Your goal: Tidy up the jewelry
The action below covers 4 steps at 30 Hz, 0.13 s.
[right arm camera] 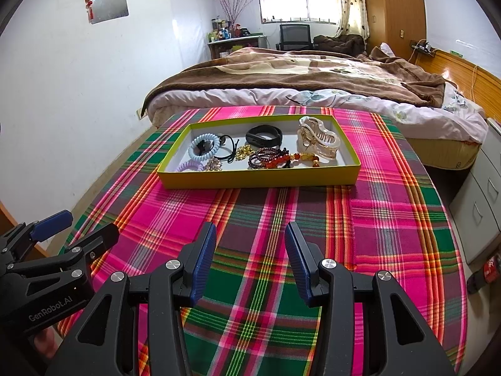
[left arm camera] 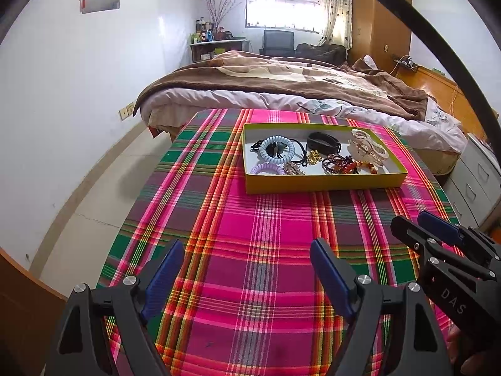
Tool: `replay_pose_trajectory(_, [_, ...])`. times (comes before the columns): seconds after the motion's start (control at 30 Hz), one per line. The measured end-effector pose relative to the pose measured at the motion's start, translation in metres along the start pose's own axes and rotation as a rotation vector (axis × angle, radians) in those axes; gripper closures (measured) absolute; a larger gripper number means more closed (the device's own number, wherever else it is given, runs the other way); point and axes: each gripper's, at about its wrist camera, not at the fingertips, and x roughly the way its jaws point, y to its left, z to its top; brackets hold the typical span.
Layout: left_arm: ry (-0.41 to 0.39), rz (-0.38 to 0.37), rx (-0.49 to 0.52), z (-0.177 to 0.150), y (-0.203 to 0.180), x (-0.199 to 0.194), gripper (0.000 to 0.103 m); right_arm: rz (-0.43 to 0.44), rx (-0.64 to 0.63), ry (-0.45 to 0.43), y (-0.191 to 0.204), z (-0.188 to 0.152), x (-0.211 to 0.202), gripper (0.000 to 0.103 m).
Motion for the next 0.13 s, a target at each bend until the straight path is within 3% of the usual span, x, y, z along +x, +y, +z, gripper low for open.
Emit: replay_pose_trajectory(0.13, [0.003, -0.002, 0.000, -0.0004, 0.0005, -0.0004, 0.021, 0.000, 0.001, 0.002, -0.0014, -0.0015, 0.0014, 0.057])
